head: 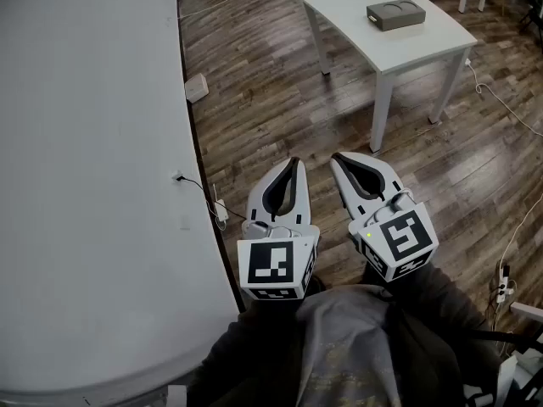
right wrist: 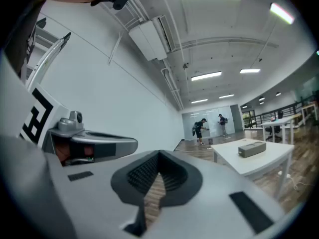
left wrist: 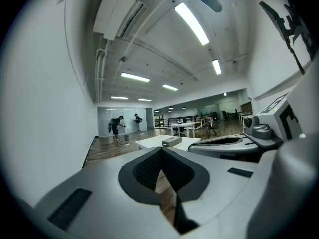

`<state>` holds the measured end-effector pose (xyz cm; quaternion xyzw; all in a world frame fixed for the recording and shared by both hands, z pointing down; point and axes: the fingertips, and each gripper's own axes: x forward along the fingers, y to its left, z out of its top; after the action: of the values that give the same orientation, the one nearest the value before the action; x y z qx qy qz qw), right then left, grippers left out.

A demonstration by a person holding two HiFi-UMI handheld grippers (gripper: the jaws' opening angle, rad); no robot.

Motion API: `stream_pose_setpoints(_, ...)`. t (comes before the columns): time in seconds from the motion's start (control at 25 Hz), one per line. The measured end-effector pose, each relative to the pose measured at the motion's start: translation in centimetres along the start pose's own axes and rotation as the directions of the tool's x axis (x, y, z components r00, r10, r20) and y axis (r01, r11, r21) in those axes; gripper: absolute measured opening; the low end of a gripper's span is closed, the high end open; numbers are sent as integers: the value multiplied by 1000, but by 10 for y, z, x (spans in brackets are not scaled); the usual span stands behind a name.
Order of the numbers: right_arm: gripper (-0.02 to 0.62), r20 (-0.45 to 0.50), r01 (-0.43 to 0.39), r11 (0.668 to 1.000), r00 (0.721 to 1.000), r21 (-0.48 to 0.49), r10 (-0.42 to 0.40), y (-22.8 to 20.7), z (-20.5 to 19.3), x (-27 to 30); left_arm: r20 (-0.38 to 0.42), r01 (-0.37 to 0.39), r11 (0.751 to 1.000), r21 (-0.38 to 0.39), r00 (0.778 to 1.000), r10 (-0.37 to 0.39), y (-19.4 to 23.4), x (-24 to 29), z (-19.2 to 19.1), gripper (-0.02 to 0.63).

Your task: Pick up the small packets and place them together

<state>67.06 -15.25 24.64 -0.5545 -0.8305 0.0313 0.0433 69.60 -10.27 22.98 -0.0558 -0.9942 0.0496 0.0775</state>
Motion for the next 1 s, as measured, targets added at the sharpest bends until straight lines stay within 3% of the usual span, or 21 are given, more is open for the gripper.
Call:
stream_pose_setpoints(0.32, 5, 0, -14, 1000, 1000, 15, 14, -46, -5, -15, -22, -6, 1000, -6, 1000, 6, -37, 33, -3, 3)
stream_pose_setpoints(0.6, 5, 4, -98, 992, 995, 76, 98, -67, -12, -19, -70, -37, 999, -31, 997, 35, -61, 55, -18, 3)
stream_pose_setpoints(1.0, 5, -82, -138, 987, 986, 86, 145, -66, -41, 55, -114, -113, 989, -97, 988, 102, 7, 87, -49, 3)
